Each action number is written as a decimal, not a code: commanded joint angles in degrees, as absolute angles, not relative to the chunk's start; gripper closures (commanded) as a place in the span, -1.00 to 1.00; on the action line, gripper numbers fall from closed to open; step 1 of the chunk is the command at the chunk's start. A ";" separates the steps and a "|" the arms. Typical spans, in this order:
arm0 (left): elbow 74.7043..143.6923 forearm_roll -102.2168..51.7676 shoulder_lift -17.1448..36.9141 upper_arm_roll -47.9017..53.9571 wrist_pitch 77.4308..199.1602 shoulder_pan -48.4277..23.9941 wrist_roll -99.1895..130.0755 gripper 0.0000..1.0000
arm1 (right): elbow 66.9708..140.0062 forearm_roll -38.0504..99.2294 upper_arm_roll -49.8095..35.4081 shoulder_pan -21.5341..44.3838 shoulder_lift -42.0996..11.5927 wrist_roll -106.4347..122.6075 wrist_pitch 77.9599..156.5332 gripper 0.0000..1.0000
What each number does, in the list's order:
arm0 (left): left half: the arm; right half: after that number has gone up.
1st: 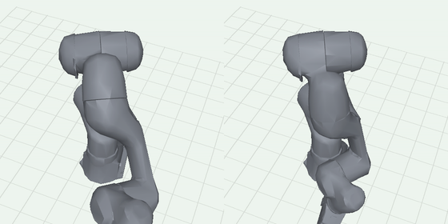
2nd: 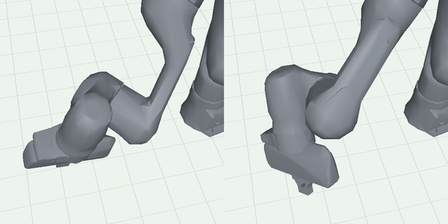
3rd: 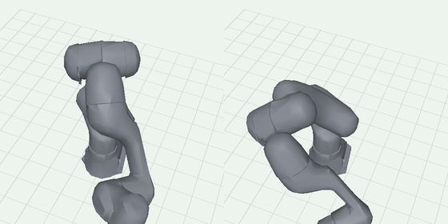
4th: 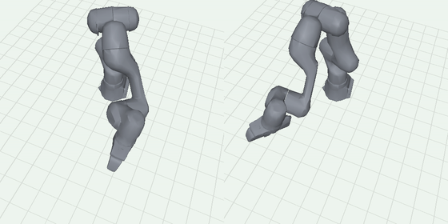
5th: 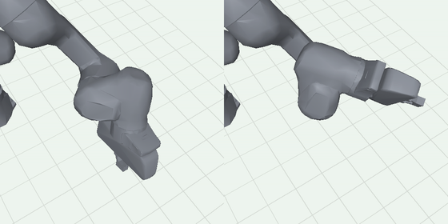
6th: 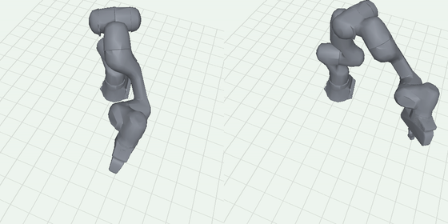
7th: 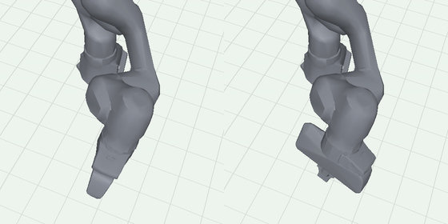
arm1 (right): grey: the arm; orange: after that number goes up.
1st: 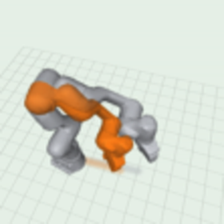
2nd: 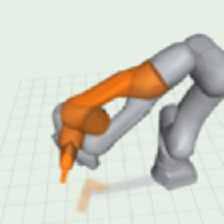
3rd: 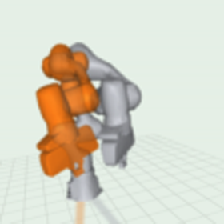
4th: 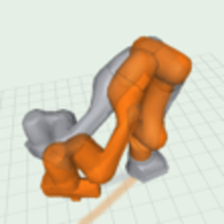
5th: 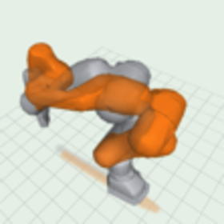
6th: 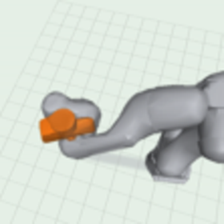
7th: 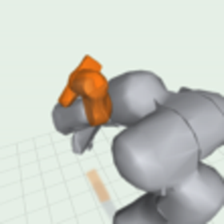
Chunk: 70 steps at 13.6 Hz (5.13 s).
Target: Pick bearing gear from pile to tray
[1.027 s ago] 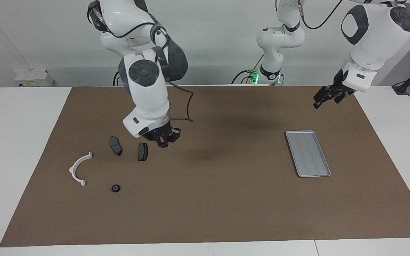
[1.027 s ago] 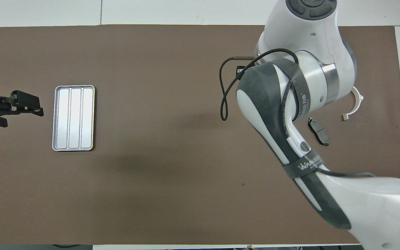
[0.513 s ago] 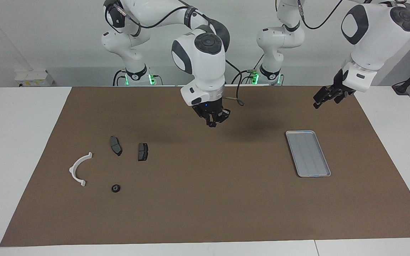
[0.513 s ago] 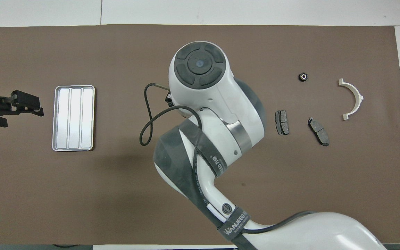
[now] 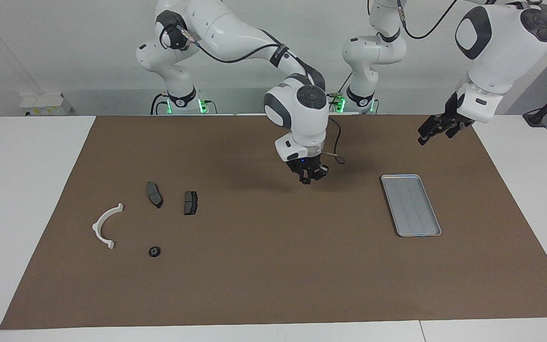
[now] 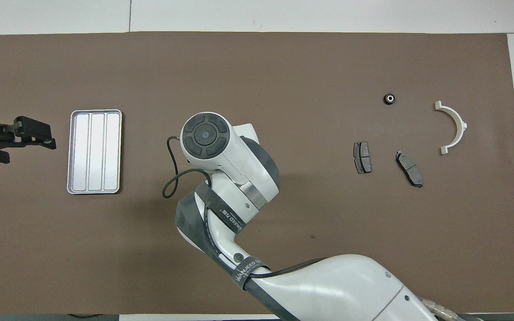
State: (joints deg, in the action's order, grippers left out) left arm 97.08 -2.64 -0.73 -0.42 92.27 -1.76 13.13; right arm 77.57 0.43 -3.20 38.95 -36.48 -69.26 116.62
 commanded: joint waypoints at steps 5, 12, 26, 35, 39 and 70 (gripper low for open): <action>97.03 -2.99 -1.23 -0.26 91.49 -1.49 12.66 -1.00 | 77.17 -1.40 -3.08 38.76 -43.32 -71.37 127.00 1.00; 96.94 -3.08 -1.23 -0.09 91.58 -1.58 12.48 -1.00 | 73.85 -2.46 -2.72 38.41 -43.59 -72.25 118.51 -1.00; 100.28 -0.53 9.75 0.18 112.13 -22.13 46.81 -1.00 | 74.16 -2.37 -2.90 12.06 -30.33 -10.32 103.87 -1.00; 98.15 0.97 24.43 0.09 124.25 -29.71 54.23 -1.00 | 92.29 -4.22 -2.72 0.01 -28.81 7.45 129.52 -1.00; 105.03 2.55 23.47 -0.09 128.50 -30.58 53.96 -1.00 | 92.02 -3.96 -2.72 -1.32 -31.81 8.00 133.85 -1.00; 108.28 2.46 11.88 -0.35 113.93 -19.28 33.45 0.81 | 91.49 -3.87 -2.64 -1.85 -36.04 1.85 134.65 0.31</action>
State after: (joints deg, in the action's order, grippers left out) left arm 105.16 1.44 16.71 -0.90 117.72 -24.16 41.88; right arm 91.13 -3.40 -2.30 -0.91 -35.44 2.71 134.17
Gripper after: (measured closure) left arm 0.762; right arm 0.595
